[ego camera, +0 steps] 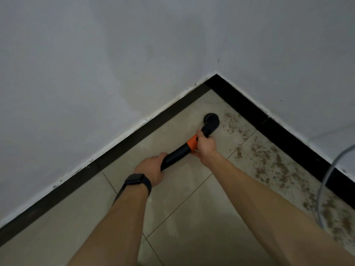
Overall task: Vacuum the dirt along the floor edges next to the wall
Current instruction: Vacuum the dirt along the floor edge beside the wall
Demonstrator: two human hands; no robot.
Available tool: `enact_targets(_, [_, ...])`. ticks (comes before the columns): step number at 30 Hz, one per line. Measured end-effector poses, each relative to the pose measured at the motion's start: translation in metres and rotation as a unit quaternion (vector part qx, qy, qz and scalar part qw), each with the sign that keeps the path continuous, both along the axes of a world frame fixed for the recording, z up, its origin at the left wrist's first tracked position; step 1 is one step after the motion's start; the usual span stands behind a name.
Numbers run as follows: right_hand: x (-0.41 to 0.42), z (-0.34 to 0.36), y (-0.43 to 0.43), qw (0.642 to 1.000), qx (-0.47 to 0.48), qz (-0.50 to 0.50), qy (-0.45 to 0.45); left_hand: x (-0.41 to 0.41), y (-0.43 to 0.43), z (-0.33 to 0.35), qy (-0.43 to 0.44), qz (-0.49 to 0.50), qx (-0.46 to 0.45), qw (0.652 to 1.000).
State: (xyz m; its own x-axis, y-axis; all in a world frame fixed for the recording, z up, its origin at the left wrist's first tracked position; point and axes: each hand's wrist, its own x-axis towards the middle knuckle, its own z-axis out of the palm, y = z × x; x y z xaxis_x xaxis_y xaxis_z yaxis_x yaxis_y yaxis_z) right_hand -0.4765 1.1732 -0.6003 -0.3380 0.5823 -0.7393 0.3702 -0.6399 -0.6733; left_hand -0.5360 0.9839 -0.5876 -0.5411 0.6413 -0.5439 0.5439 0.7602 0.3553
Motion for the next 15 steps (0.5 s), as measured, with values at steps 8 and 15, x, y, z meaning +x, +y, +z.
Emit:
enact_targets(8, [-0.004,0.003,0.015,0.993,-0.015,0.114,0.007,-0.001,0.043,-0.011,0.049,0.017,0.013,0.999])
enact_targets(15, [-0.027,-0.001,0.039,0.997,-0.002,0.07,0.014,-0.018,0.074,-0.026,0.102,0.043,0.046,0.993])
